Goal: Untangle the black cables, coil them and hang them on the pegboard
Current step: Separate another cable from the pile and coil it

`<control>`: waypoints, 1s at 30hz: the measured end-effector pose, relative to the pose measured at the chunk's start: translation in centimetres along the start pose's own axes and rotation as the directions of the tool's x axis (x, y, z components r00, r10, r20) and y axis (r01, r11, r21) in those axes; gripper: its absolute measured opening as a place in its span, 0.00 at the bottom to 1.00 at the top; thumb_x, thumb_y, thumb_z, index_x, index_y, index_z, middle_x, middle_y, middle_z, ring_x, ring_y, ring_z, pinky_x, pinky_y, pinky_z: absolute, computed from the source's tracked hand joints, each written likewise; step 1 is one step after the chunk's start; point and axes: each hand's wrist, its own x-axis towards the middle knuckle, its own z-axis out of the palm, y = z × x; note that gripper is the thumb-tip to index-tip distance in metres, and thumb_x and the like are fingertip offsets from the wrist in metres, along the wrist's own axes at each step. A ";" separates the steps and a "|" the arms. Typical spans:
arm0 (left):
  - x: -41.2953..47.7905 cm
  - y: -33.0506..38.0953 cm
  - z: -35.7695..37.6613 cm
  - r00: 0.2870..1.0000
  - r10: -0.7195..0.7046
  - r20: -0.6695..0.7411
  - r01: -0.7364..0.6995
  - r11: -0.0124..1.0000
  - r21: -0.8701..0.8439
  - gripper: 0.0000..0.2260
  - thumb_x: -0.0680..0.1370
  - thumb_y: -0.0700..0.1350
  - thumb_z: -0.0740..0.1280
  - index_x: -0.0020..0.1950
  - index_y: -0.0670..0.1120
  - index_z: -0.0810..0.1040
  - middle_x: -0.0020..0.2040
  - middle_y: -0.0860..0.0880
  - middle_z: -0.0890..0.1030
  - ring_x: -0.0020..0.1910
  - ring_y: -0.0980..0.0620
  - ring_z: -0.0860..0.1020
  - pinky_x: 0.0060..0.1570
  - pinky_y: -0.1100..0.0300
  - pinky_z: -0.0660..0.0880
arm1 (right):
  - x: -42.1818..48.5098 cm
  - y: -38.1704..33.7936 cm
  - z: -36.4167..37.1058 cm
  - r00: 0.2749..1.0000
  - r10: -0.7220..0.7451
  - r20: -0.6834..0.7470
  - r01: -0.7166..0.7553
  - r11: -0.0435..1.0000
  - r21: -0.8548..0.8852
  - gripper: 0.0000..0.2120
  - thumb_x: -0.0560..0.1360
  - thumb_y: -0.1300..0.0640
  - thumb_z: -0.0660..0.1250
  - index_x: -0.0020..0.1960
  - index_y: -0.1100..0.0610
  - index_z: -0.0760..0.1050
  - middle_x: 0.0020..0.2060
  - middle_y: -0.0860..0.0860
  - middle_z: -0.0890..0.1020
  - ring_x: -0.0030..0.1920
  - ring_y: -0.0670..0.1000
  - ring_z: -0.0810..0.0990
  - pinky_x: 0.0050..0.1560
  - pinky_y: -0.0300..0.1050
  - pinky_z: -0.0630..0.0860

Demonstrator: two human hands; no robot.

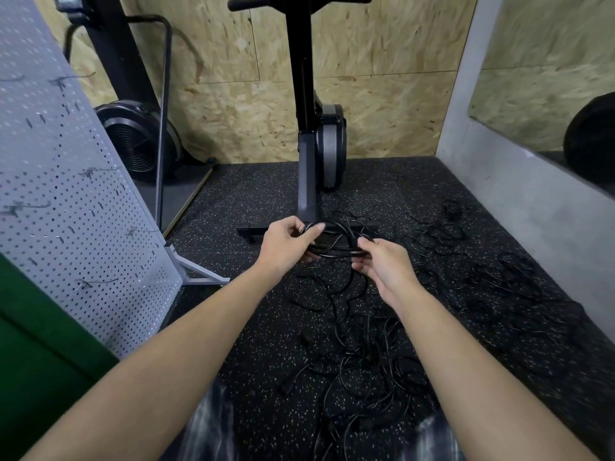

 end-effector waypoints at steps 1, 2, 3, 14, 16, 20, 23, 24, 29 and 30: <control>0.0 0.1 -0.2 0.996 0.037 0.087 -0.039 0.999 0.018 0.19 0.78 0.51 0.76 0.43 0.38 0.72 0.40 0.40 0.84 0.39 0.45 0.84 0.40 0.51 0.82 | 0.0 -0.2 -0.4 1.000 0.026 -0.005 -0.026 1.000 0.013 0.06 0.82 0.63 0.67 0.47 0.63 0.79 0.44 0.59 0.83 0.40 0.53 0.82 0.40 0.45 0.81; 0.1 0.0 -0.5 0.978 0.067 0.200 -0.078 0.996 0.046 0.22 0.77 0.52 0.77 0.44 0.35 0.72 0.41 0.38 0.82 0.40 0.47 0.82 0.42 0.54 0.80 | 0.0 -0.3 -0.9 0.998 0.062 0.003 -0.062 0.998 0.008 0.05 0.82 0.63 0.67 0.48 0.63 0.79 0.45 0.59 0.84 0.40 0.53 0.82 0.39 0.45 0.80; 0.1 -0.1 -0.9 0.948 0.079 0.308 -0.107 0.991 0.076 0.23 0.76 0.53 0.78 0.46 0.34 0.74 0.44 0.35 0.82 0.42 0.48 0.80 0.46 0.55 0.78 | 0.1 -0.4 -1.5 0.994 0.102 0.024 -0.102 0.995 -0.009 0.05 0.82 0.63 0.67 0.49 0.63 0.79 0.46 0.59 0.85 0.39 0.53 0.82 0.37 0.44 0.78; 0.1 -0.2 -0.6 0.998 -0.017 0.065 0.011 0.996 0.087 0.18 0.73 0.53 0.80 0.38 0.45 0.75 0.37 0.44 0.86 0.35 0.48 0.85 0.39 0.55 0.82 | 0.5 -0.2 -2.0 0.992 0.107 0.065 -0.084 0.955 -0.285 0.08 0.83 0.59 0.68 0.50 0.64 0.80 0.37 0.55 0.85 0.29 0.49 0.80 0.28 0.40 0.74; -0.2 0.1 0.1 0.997 -0.080 0.008 0.080 0.997 0.018 0.18 0.77 0.50 0.77 0.39 0.44 0.71 0.36 0.43 0.86 0.34 0.45 0.86 0.29 0.60 0.80 | 0.7 0.0 -1.9 0.996 0.092 -0.023 -0.095 0.976 -0.198 0.08 0.83 0.61 0.67 0.50 0.67 0.80 0.37 0.58 0.85 0.29 0.49 0.81 0.29 0.41 0.77; 0.0 -0.1 0.1 0.964 -0.259 0.064 0.263 0.962 -0.066 0.10 0.81 0.41 0.71 0.45 0.42 0.72 0.42 0.39 0.85 0.36 0.45 0.87 0.33 0.59 0.82 | 0.2 0.0 -2.0 0.998 0.011 -0.065 -0.018 0.993 -0.113 0.09 0.84 0.61 0.66 0.49 0.66 0.79 0.38 0.59 0.85 0.32 0.51 0.84 0.34 0.43 0.81; 0.2 -0.5 -0.5 0.935 -0.327 0.135 0.344 0.930 -0.127 0.13 0.80 0.35 0.70 0.62 0.43 0.72 0.51 0.38 0.83 0.38 0.45 0.85 0.37 0.56 0.83 | -0.4 0.0 -2.0 0.988 -0.148 0.038 0.152 0.970 -0.190 0.09 0.84 0.59 0.67 0.52 0.65 0.80 0.44 0.59 0.86 0.36 0.54 0.86 0.40 0.45 0.83; 0.4 -1.0 -0.7 0.940 -0.309 0.146 0.324 0.942 -0.090 0.19 0.80 0.34 0.70 0.67 0.47 0.69 0.54 0.38 0.83 0.41 0.44 0.85 0.38 0.55 0.82 | -0.5 -0.1 -2.0 0.979 -0.195 0.065 0.204 0.958 -0.201 0.08 0.83 0.59 0.67 0.53 0.64 0.81 0.46 0.58 0.86 0.37 0.54 0.87 0.42 0.47 0.84; -0.1 -1.4 -0.8 0.940 -0.098 0.327 -0.086 0.859 0.504 0.16 0.84 0.58 0.63 0.52 0.54 0.88 0.71 0.53 0.70 0.71 0.55 0.68 0.72 0.54 0.65 | -0.7 -1.2 -1.8 0.936 -0.349 0.043 0.351 0.922 -0.162 0.07 0.84 0.60 0.66 0.52 0.61 0.81 0.43 0.54 0.87 0.35 0.51 0.84 0.40 0.44 0.83; -0.5 -1.2 -0.7 0.914 -0.130 0.385 -0.075 0.877 0.474 0.23 0.83 0.65 0.60 0.48 0.53 0.88 0.72 0.55 0.71 0.72 0.56 0.68 0.73 0.53 0.62 | -0.6 -1.3 -1.9 0.943 -0.334 0.006 0.332 0.936 -0.120 0.07 0.84 0.60 0.66 0.51 0.61 0.82 0.42 0.54 0.87 0.35 0.50 0.83 0.40 0.43 0.82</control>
